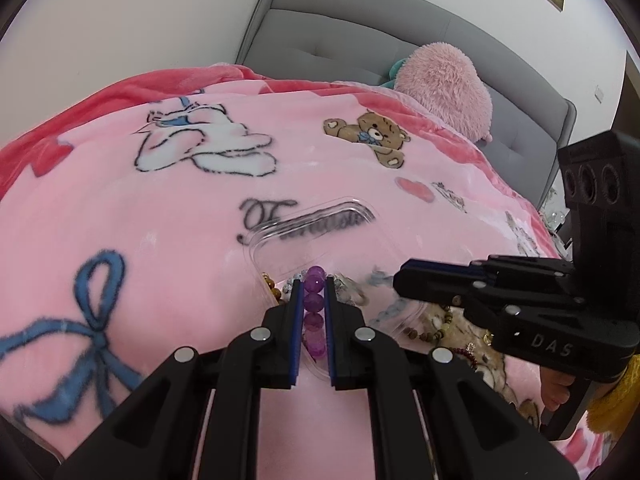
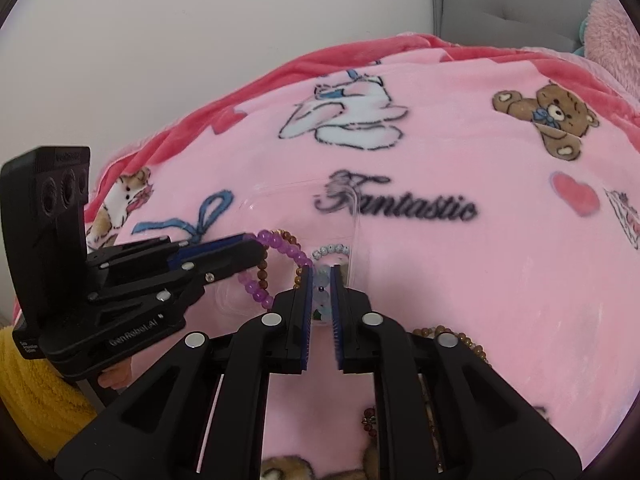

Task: Organize jewelry
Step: 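Lift both bracelets, carry them over the clear box and open both tools, then grasp the dark red bead bracelet with the left tool while the right tool grasps the gold earrings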

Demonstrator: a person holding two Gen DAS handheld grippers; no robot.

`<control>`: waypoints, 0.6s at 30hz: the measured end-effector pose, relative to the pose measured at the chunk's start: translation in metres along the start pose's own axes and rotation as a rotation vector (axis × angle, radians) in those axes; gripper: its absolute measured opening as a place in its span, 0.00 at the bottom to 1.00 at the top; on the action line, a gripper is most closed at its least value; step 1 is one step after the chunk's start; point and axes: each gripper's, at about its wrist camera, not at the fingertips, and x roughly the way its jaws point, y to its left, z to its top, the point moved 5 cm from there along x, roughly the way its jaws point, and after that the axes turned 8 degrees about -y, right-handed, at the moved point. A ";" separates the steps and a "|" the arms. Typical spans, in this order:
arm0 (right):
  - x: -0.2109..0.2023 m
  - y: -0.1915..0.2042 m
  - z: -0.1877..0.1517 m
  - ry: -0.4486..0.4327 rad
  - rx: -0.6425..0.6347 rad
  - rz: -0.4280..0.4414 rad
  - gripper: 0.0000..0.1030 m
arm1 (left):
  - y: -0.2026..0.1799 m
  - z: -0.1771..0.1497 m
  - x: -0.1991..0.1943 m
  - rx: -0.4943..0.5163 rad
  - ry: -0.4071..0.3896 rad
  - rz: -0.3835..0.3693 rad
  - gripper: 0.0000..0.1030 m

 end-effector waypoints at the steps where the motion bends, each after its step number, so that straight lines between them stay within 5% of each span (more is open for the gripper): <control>1: -0.001 0.000 0.000 -0.004 0.002 0.002 0.10 | -0.001 0.000 0.000 0.005 -0.003 0.002 0.09; 12: -0.045 -0.008 0.003 -0.124 0.056 0.064 0.15 | -0.010 0.011 -0.025 0.052 -0.116 0.016 0.22; 15: -0.069 -0.024 -0.001 -0.168 0.079 0.038 0.18 | -0.028 0.011 -0.040 0.123 -0.151 0.005 0.22; 16: -0.075 -0.031 -0.003 -0.174 0.095 0.023 0.27 | -0.039 0.009 -0.044 0.151 -0.151 -0.018 0.22; 18: -0.091 -0.050 -0.010 -0.187 0.125 -0.037 0.30 | -0.058 0.004 -0.048 0.196 -0.146 -0.070 0.31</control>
